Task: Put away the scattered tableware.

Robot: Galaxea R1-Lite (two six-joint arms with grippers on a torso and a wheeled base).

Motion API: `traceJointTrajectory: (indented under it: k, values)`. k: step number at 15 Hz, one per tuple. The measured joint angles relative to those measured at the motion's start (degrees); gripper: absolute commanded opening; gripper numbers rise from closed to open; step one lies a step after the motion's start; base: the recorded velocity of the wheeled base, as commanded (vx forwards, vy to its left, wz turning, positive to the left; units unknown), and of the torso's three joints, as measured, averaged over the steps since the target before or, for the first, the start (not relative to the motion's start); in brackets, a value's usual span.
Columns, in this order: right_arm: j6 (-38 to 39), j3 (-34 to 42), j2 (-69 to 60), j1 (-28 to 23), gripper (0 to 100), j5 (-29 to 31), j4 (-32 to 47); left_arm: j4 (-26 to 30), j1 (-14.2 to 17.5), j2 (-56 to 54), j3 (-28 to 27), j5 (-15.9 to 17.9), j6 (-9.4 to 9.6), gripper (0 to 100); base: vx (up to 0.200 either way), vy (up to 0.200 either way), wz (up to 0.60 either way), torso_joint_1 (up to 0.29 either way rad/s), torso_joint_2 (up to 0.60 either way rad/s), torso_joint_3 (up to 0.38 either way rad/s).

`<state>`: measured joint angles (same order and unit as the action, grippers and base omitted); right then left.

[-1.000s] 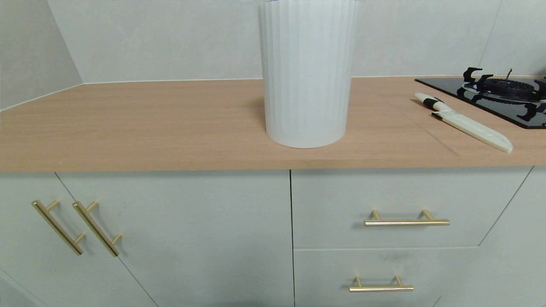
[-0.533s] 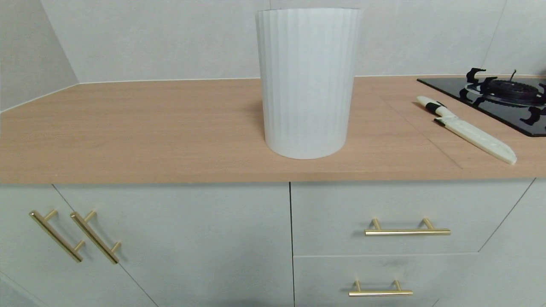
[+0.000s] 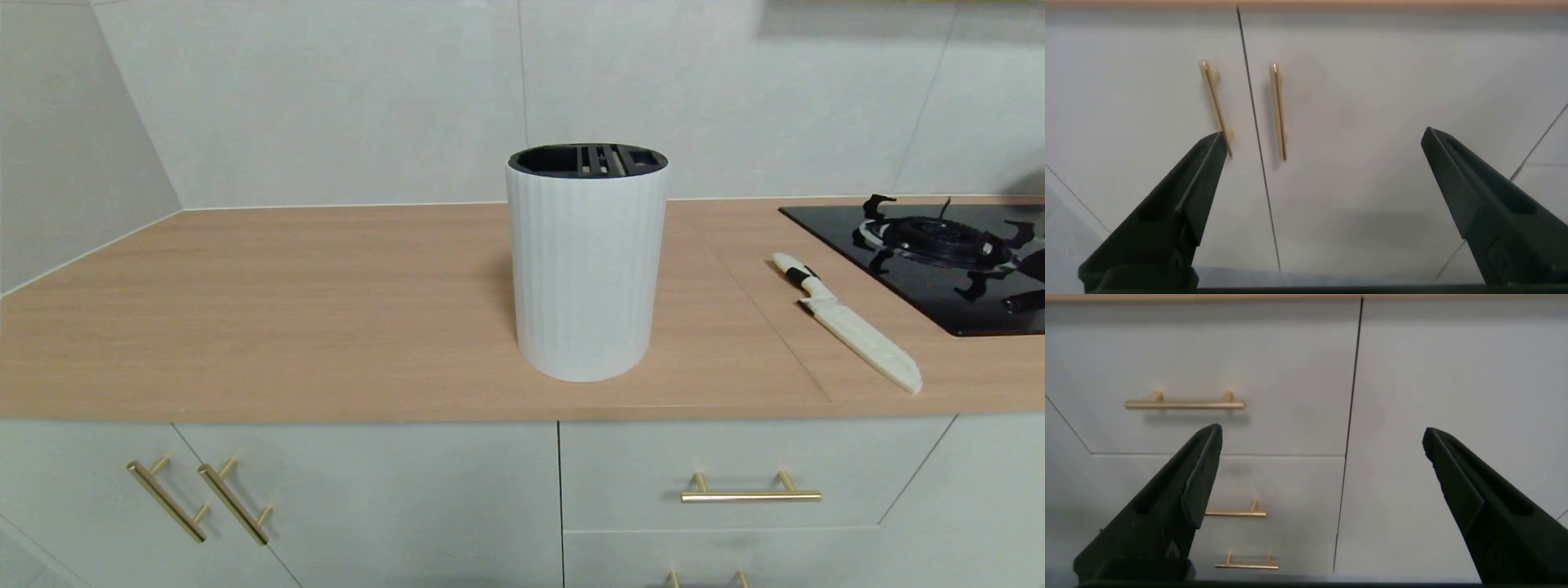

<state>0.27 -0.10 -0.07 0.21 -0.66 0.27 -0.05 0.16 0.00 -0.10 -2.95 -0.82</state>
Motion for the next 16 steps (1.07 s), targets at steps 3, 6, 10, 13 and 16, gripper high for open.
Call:
traceJointTrajectory:
  k: [3, 6, 10, 13, 16]
  values:
    - [0.0, 0.0, 0.0, 0.0, 100, 0.0, 0.0, 0.0, 0.0, 0.0, 0.0, 0.0, -0.05, 100, 0.0, 0.0, 0.0, 0.163, -0.48, -0.305]
    - [0.0, 0.0, 0.0, 0.0, 100, 0.0, 0.0, 0.0, 0.0, 0.0, 0.0, 0.0, -0.05, 100, 0.0, 0.0, 0.0, 0.183, -0.49, -0.307]
    - [0.0, 0.0, 0.0, 0.0, 100, 0.0, 0.0, 0.0, 0.0, 0.0, 0.0, 0.0, -0.05, 100, 0.0, 0.0, 0.0, 0.204, -0.51, -0.306]
    - [0.0, 0.0, 0.0, 0.0, 100, 0.0, 0.0, 0.0, 0.0, 0.0, 0.0, 0.0, -0.05, 100, 0.0, 0.0, 0.0, 0.225, -0.53, -0.307]
    - [0.0, 0.0, 0.0, 0.0, 100, 0.0, 0.0, 0.0, 0.0, 0.0, 0.0, 0.0, -0.05, 100, 0.0, 0.0, 0.0, 0.24, -0.56, -0.313]
